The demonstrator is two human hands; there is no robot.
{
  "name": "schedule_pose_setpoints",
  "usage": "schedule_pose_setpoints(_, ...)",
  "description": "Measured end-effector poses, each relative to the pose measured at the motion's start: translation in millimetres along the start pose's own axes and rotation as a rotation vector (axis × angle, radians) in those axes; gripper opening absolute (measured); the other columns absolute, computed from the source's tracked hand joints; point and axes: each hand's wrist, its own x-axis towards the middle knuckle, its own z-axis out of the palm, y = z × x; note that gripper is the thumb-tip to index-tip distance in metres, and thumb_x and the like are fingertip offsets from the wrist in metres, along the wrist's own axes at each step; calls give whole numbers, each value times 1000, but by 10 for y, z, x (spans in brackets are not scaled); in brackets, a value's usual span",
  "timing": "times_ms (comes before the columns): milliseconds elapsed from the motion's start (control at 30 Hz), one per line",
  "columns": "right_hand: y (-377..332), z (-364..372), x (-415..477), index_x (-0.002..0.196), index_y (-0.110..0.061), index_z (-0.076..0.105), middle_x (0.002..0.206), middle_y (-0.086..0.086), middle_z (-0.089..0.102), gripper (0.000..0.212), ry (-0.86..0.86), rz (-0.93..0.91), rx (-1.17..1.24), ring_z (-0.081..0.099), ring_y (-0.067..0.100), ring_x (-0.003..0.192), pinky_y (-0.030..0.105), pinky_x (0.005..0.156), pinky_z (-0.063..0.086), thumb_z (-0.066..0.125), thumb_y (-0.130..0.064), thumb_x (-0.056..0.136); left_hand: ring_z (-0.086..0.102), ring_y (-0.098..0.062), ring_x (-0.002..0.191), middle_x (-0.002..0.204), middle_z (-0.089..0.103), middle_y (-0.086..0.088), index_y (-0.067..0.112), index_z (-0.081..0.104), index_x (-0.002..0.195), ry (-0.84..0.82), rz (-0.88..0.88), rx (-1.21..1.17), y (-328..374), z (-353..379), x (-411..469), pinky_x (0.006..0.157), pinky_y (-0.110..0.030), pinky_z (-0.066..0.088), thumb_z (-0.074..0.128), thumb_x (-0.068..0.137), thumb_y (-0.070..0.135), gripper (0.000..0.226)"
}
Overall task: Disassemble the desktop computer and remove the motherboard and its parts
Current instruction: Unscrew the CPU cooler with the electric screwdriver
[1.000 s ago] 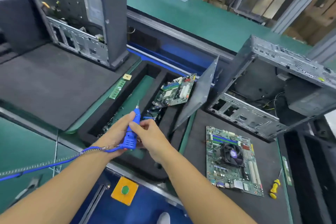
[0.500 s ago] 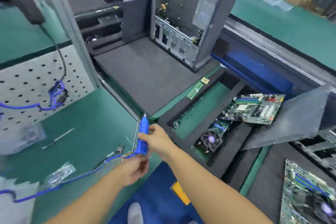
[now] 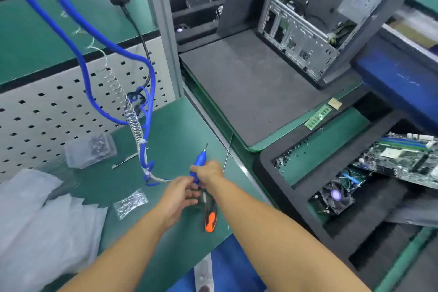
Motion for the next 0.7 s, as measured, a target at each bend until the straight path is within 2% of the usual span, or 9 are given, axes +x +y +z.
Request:
schedule_pose_setpoints(67, -28, 90, 55, 98, -5, 64, 92, 15, 69, 23, -7, 31, 59, 66, 29, 75, 39, 75, 59, 72, -21, 82, 54, -18, 72, 80, 67, -1, 10, 61, 98, 52, 56, 105, 27, 26, 55, 62, -26, 41, 45, 95, 9, 16)
schedule_pose_setpoints(167, -45, 153, 92, 101, -7, 63, 91, 12, 63, 16, -17, 59, 57, 62, 25, 78, 35, 72, 53, 68, -15, 87, 53, -10, 63, 74, 64, 2, 15, 58, 88, 95, 56, 192, 21, 65, 131, 56, -23, 36, 46, 93, 7, 15)
schedule_pose_setpoints(233, -40, 143, 90, 104, -6, 65, 92, 11, 60, 16, -45, 61, 28, 59, 23, 81, 32, 70, 47, 61, -8, 89, 56, -12, 69, 76, 66, 2, 18, 58, 85, 120, 48, 234, 4, 56, 186, 57, -26, 34, 46, 94, 7, 18)
schedule_pose_setpoints(300, -28, 61, 21, 90, -8, 61, 85, 12, 58, 9, -92, 38, 27, 55, 23, 75, 30, 66, 44, 55, -2, 88, 58, -19, 82, 91, 67, -3, 20, 60, 99, 114, 27, 256, -24, 37, 251, 63, -30, 35, 42, 96, 8, 21)
schedule_pose_setpoints(400, 57, -156, -93, 74, -9, 54, 83, 14, 56, 19, -147, 10, 58, 54, 25, 75, 33, 69, 45, 53, 5, 87, 57, -24, 84, 98, 62, -8, 16, 56, 122, 199, 34, 264, -47, 31, 354, 72, -34, 39, 42, 95, 8, 31)
schedule_pose_setpoints(467, 144, -350, -219, 74, -9, 52, 82, 14, 60, 22, -207, 24, 226, 59, 28, 78, 34, 69, 51, 51, 6, 90, 60, -22, 75, 96, 65, -9, 12, 56, 116, 237, 66, 233, -13, 117, 364, 68, -32, 42, 45, 97, 10, 22)
schedule_pose_setpoints(533, 185, -552, -376, 79, -13, 50, 91, 14, 61, 23, -270, 12, 300, 62, 27, 82, 29, 64, 50, 45, 2, 96, 65, -16, 65, 87, 71, -6, 12, 58, 102, 154, 78, 178, 30, 258, 361, 60, -30, 42, 45, 100, 12, 13)
schedule_pose_setpoints(600, 255, -849, -533, 81, -14, 51, 94, 12, 60, 21, -234, -24, 321, 60, 20, 69, 25, 60, 45, 44, -3, 97, 63, -17, 61, 82, 70, -7, 12, 60, 98, 66, 81, 152, 89, 506, 331, 56, -29, 42, 46, 100, 10, 15)
schedule_pose_setpoints(700, 383, -1333, -798, 86, -11, 58, 78, 6, 58, 14, -164, -90, 412, 48, 12, 53, 21, 49, 37, 50, -5, 95, 57, -18, 60, 81, 65, -8, 11, 60, 97, -30, 96, 129, 188, 943, 274, 50, -26, 39, 49, 98, 9, 12)
